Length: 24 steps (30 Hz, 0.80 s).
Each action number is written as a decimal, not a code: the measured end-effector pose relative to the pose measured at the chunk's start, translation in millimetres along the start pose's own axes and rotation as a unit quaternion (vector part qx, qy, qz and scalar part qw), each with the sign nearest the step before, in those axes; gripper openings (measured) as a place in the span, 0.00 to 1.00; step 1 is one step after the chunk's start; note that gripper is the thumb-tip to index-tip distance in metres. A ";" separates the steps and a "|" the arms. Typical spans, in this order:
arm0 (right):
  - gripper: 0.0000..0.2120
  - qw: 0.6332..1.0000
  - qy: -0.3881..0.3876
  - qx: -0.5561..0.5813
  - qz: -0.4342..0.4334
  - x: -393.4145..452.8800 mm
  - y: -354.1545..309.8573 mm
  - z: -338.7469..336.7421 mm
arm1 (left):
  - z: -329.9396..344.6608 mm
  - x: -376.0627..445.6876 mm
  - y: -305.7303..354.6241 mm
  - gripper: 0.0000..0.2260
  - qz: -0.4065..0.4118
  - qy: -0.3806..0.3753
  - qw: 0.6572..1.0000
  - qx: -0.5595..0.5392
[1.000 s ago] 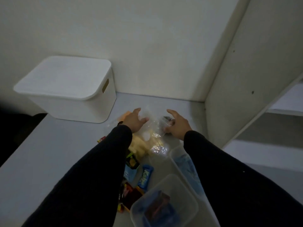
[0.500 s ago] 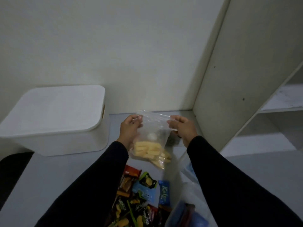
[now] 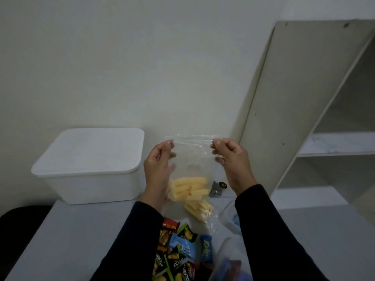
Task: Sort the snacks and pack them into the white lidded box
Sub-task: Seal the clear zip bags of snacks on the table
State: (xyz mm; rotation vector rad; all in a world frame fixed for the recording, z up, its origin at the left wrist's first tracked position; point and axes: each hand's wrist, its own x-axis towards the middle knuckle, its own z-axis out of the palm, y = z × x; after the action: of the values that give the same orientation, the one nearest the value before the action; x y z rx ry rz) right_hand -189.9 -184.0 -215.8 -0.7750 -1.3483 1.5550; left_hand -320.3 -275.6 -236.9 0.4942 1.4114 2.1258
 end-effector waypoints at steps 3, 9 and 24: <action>0.10 0.999 -0.017 -0.030 -0.042 -5.0 -14.0 -6.0 | 5.6 -11.5 9.2 0.06 0.020 0.003 1.000 -0.021; 0.12 0.993 -0.008 -0.015 -0.118 -5.5 -27.2 -7.6 | 20.5 -21.5 21.8 0.08 0.062 0.015 0.996 -0.055; 0.12 0.992 -0.021 0.023 -0.125 6.2 -28.5 -5.2 | 34.6 -15.4 21.6 0.06 0.086 0.043 0.993 -0.069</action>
State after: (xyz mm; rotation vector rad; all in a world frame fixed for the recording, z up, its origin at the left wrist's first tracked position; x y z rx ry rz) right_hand -181.2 -176.5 -188.5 -0.5258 -1.3782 1.4049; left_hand -293.5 -266.6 -203.8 0.4912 1.2954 2.3899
